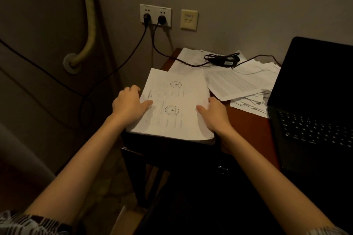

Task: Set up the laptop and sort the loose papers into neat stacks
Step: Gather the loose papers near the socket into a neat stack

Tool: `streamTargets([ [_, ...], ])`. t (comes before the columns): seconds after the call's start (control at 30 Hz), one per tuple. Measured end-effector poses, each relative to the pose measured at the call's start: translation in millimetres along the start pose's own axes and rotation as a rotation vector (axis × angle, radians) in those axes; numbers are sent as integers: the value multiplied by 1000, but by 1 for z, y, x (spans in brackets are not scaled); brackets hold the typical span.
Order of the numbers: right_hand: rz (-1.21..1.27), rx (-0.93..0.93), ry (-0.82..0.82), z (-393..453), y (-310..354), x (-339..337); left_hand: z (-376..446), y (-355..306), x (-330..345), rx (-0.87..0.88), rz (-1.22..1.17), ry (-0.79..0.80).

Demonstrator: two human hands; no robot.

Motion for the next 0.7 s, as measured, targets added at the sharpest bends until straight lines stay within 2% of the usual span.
streamTargets([
  [0.03,-3,-18,-20,-4,0,-2,-3,1,0,43,-5,53],
  [0.1,-55,-65,-23,-16,3,-7,-11,4,-2,153,-123,285],
  [0.17,-29,-48,120,-31,5,-8,-25,6,-4,279,-124,511],
  [0.2,-10,-30,226,-39,6,-6,-30,7,-4,331,-84,563],
  [0.27,-45,-26,388,-50,4,-2,-33,6,-4,386,-24,582],
  [0.3,-68,-38,416,-52,3,-1,-32,4,-5,393,-21,572],
  [0.47,-73,-60,393,-41,0,-2,-25,0,-10,388,-133,507],
  [0.57,-85,-59,450,-35,-4,-7,-26,-1,-14,431,-56,596],
  [0.63,-98,-112,397,-25,-4,-15,-24,-2,-19,423,36,696],
  [0.7,-155,-203,175,-3,-6,-27,-15,-7,-24,378,59,689],
])
Point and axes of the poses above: each hand's wrist, its own z-axis towards the middle knuckle, its own x-axis out of the palm, y = z × x, the point moved 3 cm from there along z, towards the middle knuckle, and after that the axes turned 7 degrees about z, right-handed, at the moved point
